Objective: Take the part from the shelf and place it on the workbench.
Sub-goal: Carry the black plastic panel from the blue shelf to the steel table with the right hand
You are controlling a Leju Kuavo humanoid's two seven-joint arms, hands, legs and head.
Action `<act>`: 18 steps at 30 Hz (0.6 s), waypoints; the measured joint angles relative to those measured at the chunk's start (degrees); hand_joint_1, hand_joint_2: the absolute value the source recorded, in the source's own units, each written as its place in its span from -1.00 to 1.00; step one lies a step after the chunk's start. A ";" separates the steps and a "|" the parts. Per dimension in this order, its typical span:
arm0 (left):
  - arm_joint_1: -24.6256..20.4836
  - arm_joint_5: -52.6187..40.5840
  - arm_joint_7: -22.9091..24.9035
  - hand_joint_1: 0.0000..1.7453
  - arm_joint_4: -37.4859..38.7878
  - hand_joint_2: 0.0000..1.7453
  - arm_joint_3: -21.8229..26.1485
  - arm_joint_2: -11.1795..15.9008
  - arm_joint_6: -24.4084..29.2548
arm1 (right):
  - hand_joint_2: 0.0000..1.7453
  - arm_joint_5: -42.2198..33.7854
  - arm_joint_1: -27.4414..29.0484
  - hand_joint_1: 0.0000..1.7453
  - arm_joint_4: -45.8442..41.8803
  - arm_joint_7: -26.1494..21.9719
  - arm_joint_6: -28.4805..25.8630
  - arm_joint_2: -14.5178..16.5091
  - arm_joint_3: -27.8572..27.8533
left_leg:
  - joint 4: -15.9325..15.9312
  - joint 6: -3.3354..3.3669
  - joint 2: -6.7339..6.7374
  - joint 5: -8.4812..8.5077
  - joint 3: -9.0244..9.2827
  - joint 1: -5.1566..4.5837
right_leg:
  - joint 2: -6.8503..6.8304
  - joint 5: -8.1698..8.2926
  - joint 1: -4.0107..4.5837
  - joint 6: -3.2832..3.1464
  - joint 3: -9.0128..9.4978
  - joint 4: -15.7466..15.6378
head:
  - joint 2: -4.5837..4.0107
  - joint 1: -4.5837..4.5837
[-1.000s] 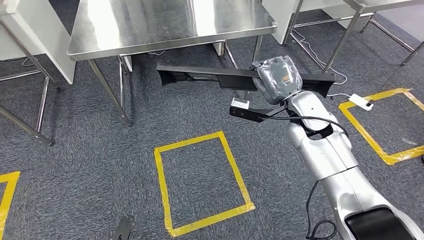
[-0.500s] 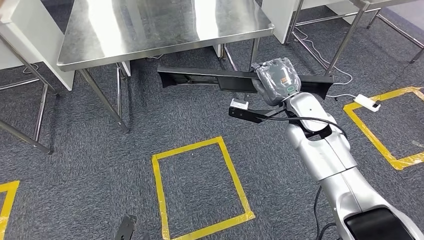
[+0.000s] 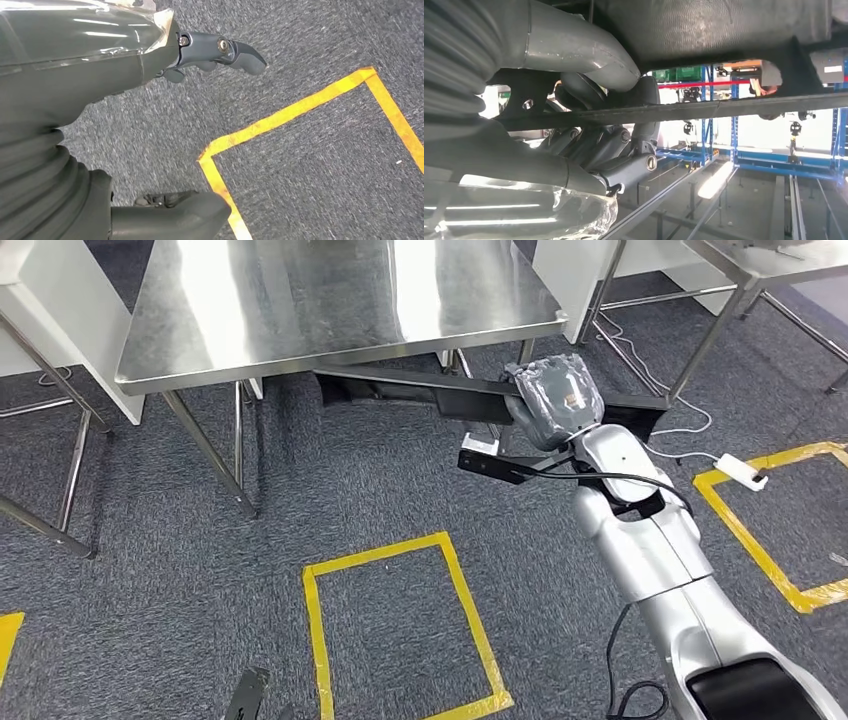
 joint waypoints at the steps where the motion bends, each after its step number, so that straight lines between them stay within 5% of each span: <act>1: 0.04 0.00 0.01 -1.00 0.00 1.00 0.03 -0.07 0.00 | 1.00 0.00 0.03 0.86 0.01 -0.01 0.01 -0.04 -0.08 | 0.17 -0.23 -0.16 -0.67 0.69 0.09 | -0.01 1.03 -0.22 0.77 0.27 -2.75 | 0.00 0.01; 3: 0.06 -0.01 0.03 -1.00 0.01 1.00 0.10 -0.12 0.00 | 1.00 -0.07 0.04 0.86 0.03 -0.02 0.05 -0.18 -0.24 | 0.89 -0.90 -0.35 -2.31 1.89 0.19 | -0.21 6.48 -0.58 2.45 2.12 -10.44 | 0.00 0.08; 4: 0.03 -0.03 0.06 -1.00 0.01 1.00 0.15 -0.11 0.00 | 1.00 -0.17 0.00 0.86 0.05 -0.05 0.18 -0.22 -0.28 | 1.23 -1.26 -0.38 -3.06 2.20 0.15 | -0.32 8.77 -0.49 2.41 3.08 -13.10 | -0.01 0.18; 6: -0.04 -0.10 0.13 -1.00 0.01 1.00 0.21 -0.09 -0.01 | 1.00 -0.51 -0.05 0.86 0.04 -0.14 0.52 -0.25 -0.32 | 1.66 -1.84 -0.35 -4.01 2.36 -0.01 | -0.40 10.73 -0.16 1.00 3.75 -14.43 | -0.01 0.13; 9: -0.08 -0.17 0.15 -1.00 0.00 1.00 0.25 -0.01 0.00 | 1.00 -0.84 -0.15 0.86 -0.02 -0.26 0.79 -0.32 -0.53 | 4.08 -2.32 -0.18 -4.08 1.16 0.18 | -0.21 10.21 -0.47 -0.75 4.64 -14.55 | 0.00 -0.13; 11: -0.10 -0.17 0.13 -1.00 0.00 1.00 0.26 0.02 0.01 | 1.00 -0.93 -0.30 0.86 -0.02 -0.36 0.81 -0.27 -0.63 | 9.88 -2.96 0.02 -4.81 -2.42 0.48 | -0.15 9.61 -0.59 -1.52 5.45 -14.68 | 0.00 -0.29; 13: -0.06 -0.17 0.13 -1.00 0.00 1.00 0.26 -0.02 -0.01 | 1.00 -0.97 -0.28 0.86 -0.02 -0.49 0.81 -0.23 -0.64 | 16.64 -3.66 0.08 -7.62 -7.27 0.81 | -0.08 8.82 -0.52 -1.98 6.16 -14.68 | 0.00 -0.38; 15: 0.04 -0.17 0.13 -1.00 0.00 1.00 0.26 -0.03 -0.04 | 1.00 -0.99 -0.07 0.86 -0.01 -0.58 0.81 -0.27 -0.64 | 18.50 -3.92 0.20 -8.76 -10.17 0.98 | 0.01 7.88 -0.43 -1.98 7.19 -14.68 | 0.00 -0.38; 16: 0.06 -0.20 0.13 -1.00 0.00 1.00 0.26 -0.03 -0.06 | 1.00 -1.10 0.00 0.86 0.00 -0.60 0.81 -0.30 -0.66 | 16.25 -3.80 0.26 -7.12 -10.00 1.02 | 0.04 7.33 -0.38 -1.90 7.93 -14.68 | 0.00 -0.37; 18: 0.06 -0.32 0.14 -1.00 0.00 1.00 0.27 0.01 -0.08 | 1.00 -1.55 0.06 0.86 0.02 -0.61 0.80 -0.37 -0.78 | 8.32 -3.07 0.38 -1.21 -7.60 0.88 | 0.05 6.21 -0.29 -1.63 9.51 -14.77 | 0.00 -0.33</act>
